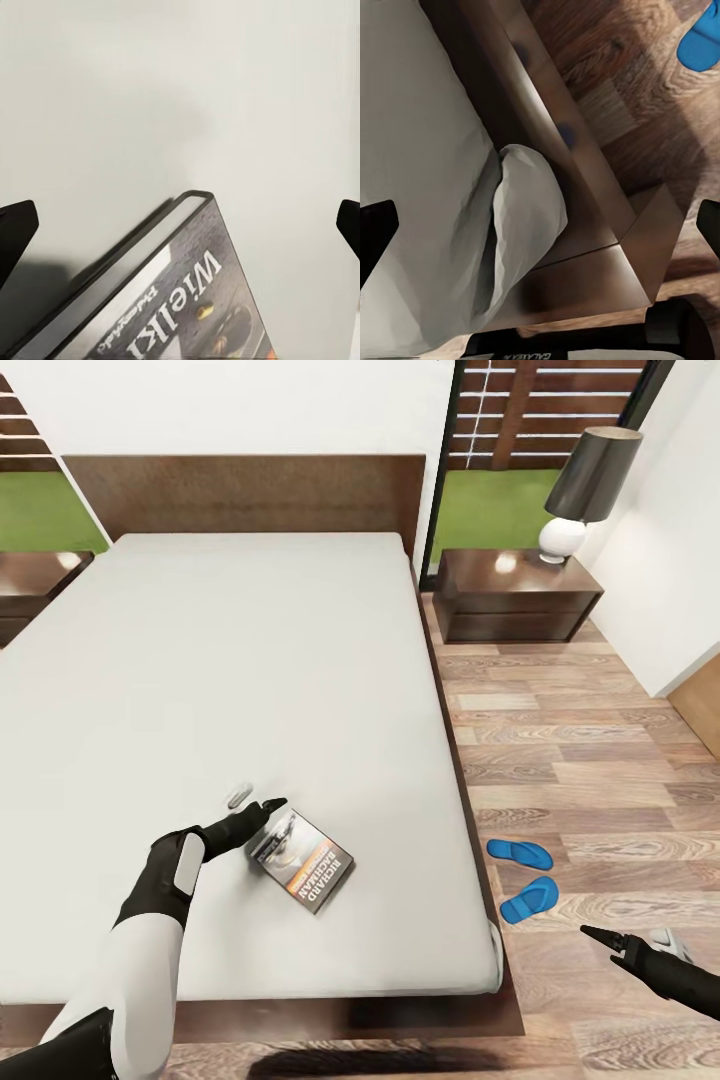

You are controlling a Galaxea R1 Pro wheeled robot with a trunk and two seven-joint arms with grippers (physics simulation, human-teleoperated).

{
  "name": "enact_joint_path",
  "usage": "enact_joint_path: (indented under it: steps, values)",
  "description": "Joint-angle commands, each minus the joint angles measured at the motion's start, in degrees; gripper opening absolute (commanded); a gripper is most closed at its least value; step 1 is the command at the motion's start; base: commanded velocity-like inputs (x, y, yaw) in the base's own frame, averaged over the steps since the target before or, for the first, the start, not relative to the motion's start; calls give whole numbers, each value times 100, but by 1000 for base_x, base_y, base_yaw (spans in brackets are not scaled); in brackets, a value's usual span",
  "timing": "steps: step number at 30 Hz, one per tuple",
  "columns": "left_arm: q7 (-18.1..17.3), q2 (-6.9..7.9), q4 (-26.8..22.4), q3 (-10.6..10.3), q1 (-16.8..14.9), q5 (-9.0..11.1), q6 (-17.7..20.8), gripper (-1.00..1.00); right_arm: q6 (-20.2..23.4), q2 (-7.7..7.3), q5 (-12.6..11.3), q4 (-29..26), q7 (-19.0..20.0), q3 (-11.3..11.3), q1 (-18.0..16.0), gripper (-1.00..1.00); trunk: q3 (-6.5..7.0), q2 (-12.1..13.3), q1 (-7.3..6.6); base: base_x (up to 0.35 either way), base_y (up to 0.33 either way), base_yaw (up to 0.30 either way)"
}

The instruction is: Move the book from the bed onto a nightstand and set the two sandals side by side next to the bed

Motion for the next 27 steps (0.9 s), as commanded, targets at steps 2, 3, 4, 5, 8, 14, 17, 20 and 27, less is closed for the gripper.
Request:
enact_joint_path:
  steps: [2,3,4,5,8,14,17,20,27]
  values:
    - [-14,-7,-4,29,-5,14,41,100,38,0,-21,1,7,-10,-2,100,-3,0,-1,0,0,0]
    - [-14,-7,-4,29,-5,14,41,100,38,0,-21,1,6,-10,-2,100,-3,0,-1,0,0,0]
    - [-14,-7,-4,29,-5,14,41,100,38,0,-21,1,8,-10,-2,100,-3,0,-1,0,0,0]
    - [-14,-10,-3,29,-5,14,41,100,38,0,-21,1,7,-10,-2,100,-3,0,-1,0,0,0]
    - [-14,-14,-2,29,-5,14,41,100,38,0,-21,1,7,-10,-2,100,-3,0,-1,0,0,0]
    - [-14,-18,-2,29,-5,14,41,100,38,0,-21,1,7,-10,-2,100,-3,0,-1,0,0,0]
    - [-14,-20,-2,29,-5,14,41,100,38,0,-21,1,9,-10,-2,100,-3,0,-1,0,-2,0]
    - [-14,-22,-2,25,-5,14,40,100,38,0,-21,1,8,-10,-2,100,-3,0,-1,0,-60,0]
    - [-14,-24,-2,29,-5,14,33,100,38,0,-21,1,10,-13,-2,100,-3,0,-1,0,-124,0]
